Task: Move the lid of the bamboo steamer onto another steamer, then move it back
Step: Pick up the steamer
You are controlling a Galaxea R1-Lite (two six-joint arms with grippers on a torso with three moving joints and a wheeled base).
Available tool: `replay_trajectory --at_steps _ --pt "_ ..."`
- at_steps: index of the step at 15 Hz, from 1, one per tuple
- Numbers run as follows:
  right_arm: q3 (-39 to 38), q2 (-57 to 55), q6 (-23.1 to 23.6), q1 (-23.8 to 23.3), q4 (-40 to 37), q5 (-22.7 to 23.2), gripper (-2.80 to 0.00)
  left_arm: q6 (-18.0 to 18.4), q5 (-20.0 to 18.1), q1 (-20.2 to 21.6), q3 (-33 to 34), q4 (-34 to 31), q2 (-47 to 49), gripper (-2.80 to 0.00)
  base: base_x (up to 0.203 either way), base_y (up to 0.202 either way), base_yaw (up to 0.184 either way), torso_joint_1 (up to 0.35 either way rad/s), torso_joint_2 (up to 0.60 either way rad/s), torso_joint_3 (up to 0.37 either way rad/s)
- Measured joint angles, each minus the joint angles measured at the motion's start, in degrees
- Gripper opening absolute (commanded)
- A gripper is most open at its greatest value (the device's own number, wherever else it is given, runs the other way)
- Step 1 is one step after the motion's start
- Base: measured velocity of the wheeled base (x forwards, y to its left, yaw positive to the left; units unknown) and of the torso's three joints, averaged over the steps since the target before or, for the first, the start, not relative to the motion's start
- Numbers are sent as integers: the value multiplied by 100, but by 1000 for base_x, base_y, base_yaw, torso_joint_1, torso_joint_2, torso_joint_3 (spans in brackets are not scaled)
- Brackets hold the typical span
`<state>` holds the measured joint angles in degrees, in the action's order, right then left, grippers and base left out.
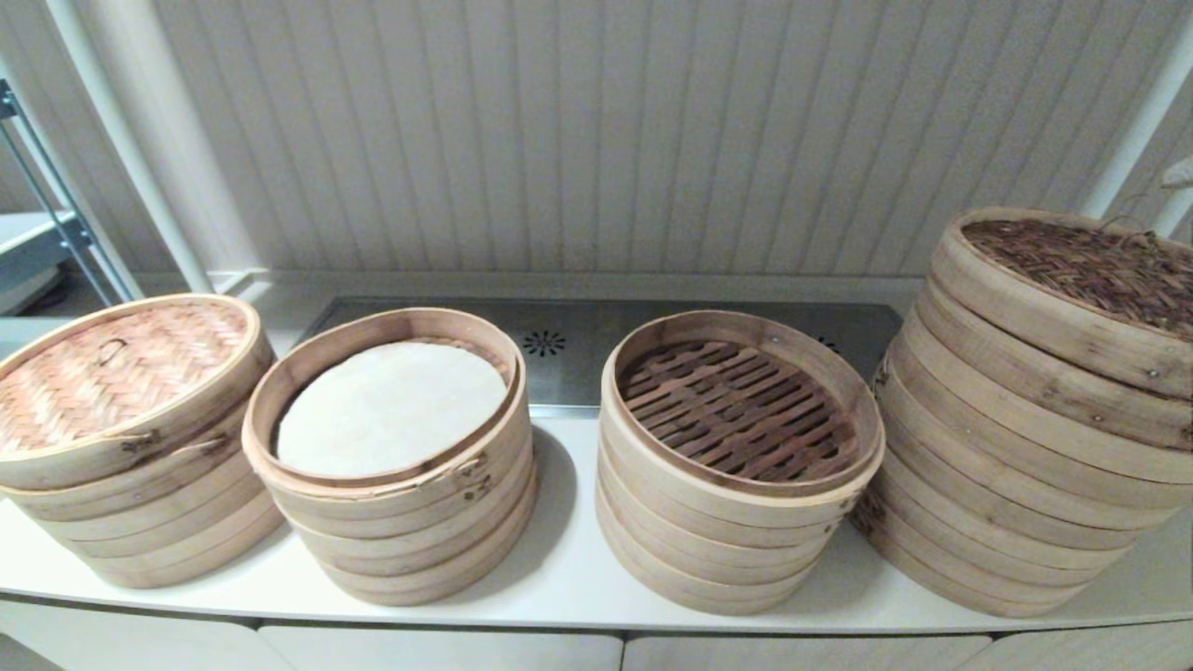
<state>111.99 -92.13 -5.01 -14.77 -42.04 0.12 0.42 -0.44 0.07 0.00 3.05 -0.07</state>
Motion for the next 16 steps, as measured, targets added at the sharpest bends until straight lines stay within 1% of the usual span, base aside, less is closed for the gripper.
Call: replay_trajectory --at_steps 2,3,15,16 --pt "2 -110 183 -5 164 -12 0 -1 0 0 0 -9 0 -280 0 0 0 0 0 0" --pt "2 -154 201 -7 197 -12 0 -1 2 0 0 -10 0 -280 0 0 0 0 0 0" --pt "-84 -691 126 1 197 3 0 2 0 -2 0 -10 0 -280 0 0 0 0 0 0" --pt "-108 -702 121 4 199 6 -280 4 0 -2 0 -10 0 -280 0 0 0 0 0 0"
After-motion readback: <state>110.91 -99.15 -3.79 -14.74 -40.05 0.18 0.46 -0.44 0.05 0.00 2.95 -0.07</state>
